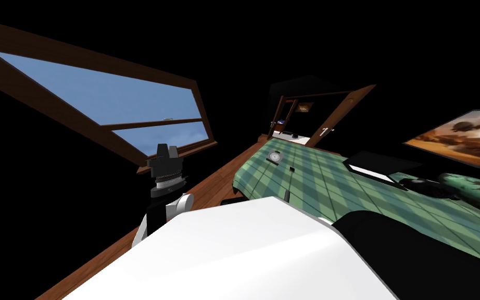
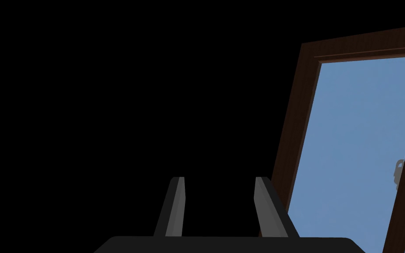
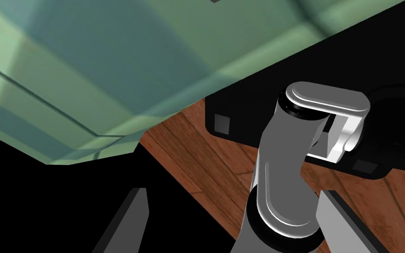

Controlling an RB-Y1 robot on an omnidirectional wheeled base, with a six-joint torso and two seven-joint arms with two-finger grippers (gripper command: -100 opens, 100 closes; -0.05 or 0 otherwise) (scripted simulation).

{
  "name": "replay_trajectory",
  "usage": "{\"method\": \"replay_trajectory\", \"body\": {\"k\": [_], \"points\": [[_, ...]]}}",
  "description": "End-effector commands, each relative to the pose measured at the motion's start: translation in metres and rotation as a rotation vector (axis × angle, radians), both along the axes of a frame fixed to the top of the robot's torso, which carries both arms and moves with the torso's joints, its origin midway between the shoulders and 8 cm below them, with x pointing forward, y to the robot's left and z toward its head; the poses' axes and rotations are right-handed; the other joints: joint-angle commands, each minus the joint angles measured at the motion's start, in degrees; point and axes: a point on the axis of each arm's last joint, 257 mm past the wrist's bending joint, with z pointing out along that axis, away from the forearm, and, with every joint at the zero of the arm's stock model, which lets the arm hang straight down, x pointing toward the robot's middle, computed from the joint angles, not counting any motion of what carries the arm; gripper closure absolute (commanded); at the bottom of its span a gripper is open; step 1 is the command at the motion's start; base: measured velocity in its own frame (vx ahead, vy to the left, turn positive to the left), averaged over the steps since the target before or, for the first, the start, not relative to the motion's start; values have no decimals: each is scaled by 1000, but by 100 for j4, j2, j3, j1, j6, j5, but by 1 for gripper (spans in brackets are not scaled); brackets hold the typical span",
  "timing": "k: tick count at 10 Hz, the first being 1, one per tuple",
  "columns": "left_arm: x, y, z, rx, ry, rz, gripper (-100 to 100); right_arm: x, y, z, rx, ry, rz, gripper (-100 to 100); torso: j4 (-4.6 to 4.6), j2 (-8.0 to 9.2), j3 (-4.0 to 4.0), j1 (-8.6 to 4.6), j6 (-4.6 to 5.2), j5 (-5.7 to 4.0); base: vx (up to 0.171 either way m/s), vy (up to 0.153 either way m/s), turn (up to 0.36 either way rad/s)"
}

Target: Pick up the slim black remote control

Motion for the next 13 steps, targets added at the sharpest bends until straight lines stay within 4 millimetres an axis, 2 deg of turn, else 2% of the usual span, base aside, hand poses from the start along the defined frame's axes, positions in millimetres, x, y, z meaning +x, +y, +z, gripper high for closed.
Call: {"method": "replay_trajectory", "body": {"k": [1,2,3,4,5,6,7,10,12,13], "points": [[0,0,0,0,0,0,0,-7,-6,-3,-16,6,19,-100,0,0,0,0,0,0,27,-17,-7],[0,0,0,0,0,0,0,-22,-24,-10,-72,35,67,-100,3,14,8,8,2,2,50,-18,117],[0,0,0,0,0,0,0,-23,-24,-10,-75,35,72,-100,3,11,7,7,-2,3,57,-31,80],[0,0,0,0,0,0,0,-36,-40,-16,-121,63,110,-100,2,9,5,4,0,1,80,-42,130],[0,0,0,0,0,0,0,-37,-42,-16,-130,63,122,-100,1,0,1,-2,-2,1,75,-40,71],[0,0,0,0,0,0,0,-48,-57,-20,-170,89,154,-100,0,1,0,0,0,0,81,-38,116],[0,0,0,0,0,0,0,-49,-59,-21,-180,89,168,-100,0,-2,-1,0,-2,1,68,-32,59],[0,0,0,0,0,0,0,-77,-102,-28,-294,155,266,-100,-2,-12,-6,-6,-4,-1,103,-51,147],[0,0,0,0,0,0,0,-89,-125,-30,-354,186,321,-100,1,7,3,-3,-1,0,14,-47,130],[0,0,0,0,0,0,0,-89,-125,-30,-358,186,327,-100,4,21,12,1,1,1,2,-20,57]]}}
